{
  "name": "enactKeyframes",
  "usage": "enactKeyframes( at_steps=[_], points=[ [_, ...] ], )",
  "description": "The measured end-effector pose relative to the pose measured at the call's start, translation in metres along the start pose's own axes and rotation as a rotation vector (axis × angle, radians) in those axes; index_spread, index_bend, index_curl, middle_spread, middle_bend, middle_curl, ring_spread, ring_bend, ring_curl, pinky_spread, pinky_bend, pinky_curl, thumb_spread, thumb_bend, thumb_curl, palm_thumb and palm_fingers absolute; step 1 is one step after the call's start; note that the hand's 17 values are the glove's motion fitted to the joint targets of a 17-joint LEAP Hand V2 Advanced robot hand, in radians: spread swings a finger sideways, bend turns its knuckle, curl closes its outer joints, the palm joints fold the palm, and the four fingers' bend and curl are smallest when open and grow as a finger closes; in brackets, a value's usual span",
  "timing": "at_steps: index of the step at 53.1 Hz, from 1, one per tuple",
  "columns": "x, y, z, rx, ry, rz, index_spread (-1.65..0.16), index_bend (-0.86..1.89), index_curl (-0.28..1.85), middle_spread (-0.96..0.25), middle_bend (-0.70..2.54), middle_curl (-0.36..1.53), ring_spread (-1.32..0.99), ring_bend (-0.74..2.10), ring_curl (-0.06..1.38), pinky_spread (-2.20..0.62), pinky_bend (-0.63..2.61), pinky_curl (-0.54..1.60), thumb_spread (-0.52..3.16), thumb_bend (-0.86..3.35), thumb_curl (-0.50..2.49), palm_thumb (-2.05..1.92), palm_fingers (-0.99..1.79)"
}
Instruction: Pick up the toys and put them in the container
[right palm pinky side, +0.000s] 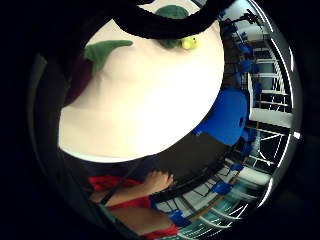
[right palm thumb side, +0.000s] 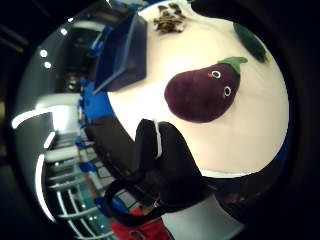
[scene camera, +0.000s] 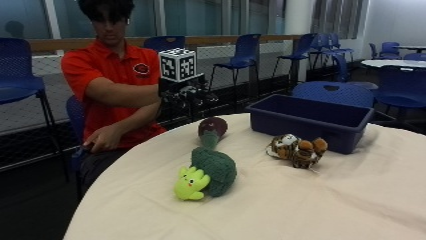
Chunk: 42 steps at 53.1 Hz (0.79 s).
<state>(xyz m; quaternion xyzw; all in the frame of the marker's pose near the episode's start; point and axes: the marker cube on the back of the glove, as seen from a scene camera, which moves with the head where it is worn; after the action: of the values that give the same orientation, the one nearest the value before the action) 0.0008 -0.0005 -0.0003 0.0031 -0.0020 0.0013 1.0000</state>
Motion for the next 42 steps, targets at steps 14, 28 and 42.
enactKeyframes(
  at_steps=[14,28,42],
  points=[
    [0.011,0.002,0.004,0.018,-0.026,-0.016,-0.3,0.25,0.17,-0.1,0.15,0.1,-0.03,0.14,0.02,0.04,0.6,0.21,1.04,-0.04,0.08,-0.05,-0.11],
    [0.014,-0.006,0.018,0.011,-0.062,-0.046,-0.33,0.23,0.25,-0.11,0.15,0.16,-0.04,0.16,0.05,0.04,0.62,0.25,1.19,-0.04,0.13,-0.06,-0.12],
    [-0.003,-0.027,0.036,-0.012,-0.074,-0.078,-0.35,0.2,0.3,-0.11,0.14,0.18,-0.04,0.15,0.08,0.05,0.62,0.28,1.17,-0.07,0.16,-0.09,-0.13]
  ],
)
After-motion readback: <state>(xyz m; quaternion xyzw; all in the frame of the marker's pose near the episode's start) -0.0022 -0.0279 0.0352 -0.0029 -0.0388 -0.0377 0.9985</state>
